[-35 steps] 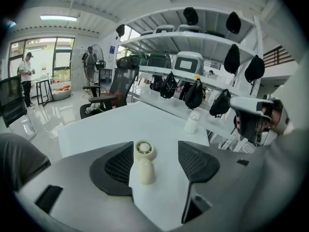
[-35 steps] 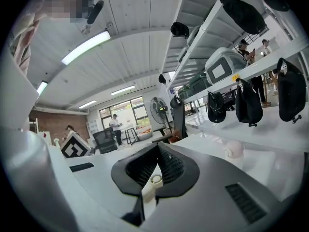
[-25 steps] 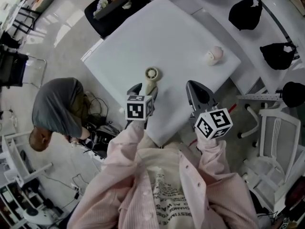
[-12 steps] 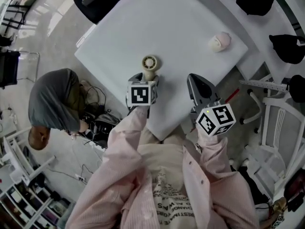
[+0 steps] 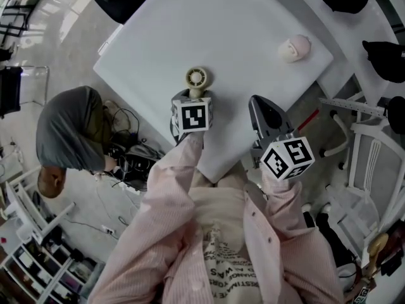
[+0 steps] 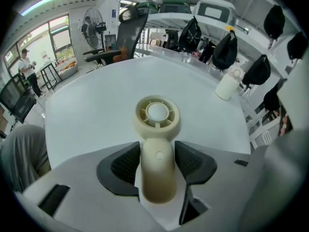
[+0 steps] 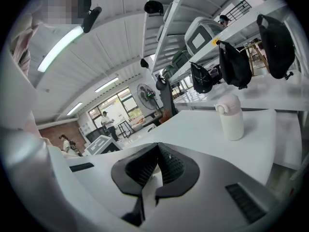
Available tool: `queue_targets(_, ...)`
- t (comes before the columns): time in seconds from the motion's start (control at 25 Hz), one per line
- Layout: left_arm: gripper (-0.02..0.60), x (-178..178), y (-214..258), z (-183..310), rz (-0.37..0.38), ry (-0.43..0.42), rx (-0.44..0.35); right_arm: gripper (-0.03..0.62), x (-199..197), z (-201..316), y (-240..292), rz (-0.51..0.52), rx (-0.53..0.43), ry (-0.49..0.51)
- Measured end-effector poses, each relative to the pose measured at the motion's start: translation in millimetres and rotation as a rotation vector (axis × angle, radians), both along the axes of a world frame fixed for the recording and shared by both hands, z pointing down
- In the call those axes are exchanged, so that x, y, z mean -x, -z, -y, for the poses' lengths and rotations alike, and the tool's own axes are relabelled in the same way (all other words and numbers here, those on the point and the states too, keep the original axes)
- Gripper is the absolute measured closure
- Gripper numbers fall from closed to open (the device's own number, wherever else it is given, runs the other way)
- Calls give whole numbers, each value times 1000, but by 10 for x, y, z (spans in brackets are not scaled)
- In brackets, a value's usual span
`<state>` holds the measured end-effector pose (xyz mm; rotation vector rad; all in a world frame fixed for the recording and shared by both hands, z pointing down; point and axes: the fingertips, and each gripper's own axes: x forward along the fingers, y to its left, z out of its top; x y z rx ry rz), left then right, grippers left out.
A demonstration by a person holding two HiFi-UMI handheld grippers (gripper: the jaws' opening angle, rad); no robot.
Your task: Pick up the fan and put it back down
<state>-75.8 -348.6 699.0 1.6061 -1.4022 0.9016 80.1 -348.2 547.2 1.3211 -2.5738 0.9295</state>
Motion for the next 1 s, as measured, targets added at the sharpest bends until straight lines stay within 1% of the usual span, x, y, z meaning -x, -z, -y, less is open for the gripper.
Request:
queue_targets(0.08,380,26,-38,-1,25,19,6,594,4,-4,-34,4,8,0)
queue_targets(0.2,380,12,-34,31,43,27,9,594,-2,-22,-89,4,19,5)
queue_targets(0.44,396,11,-36,22,36,12,32,594,28,-59,-100,10,30,12)
queue_targets(0.6,397,50,-7,10,44,5,13,594,32,-87,-86,13,36,7)
queue_targets(0.68,397,65,-5,-8,36,0,1,594,24,-108,-87,18,40,0)
queue_targets(0.84,398,67,-20,-61,-5,14,-11,594,-14,-147,-103,14,43,-14)
queue_targets(1.0,399,70,54,-74,-17,9,-41,594,-12,-184,-66,17,41,-24)
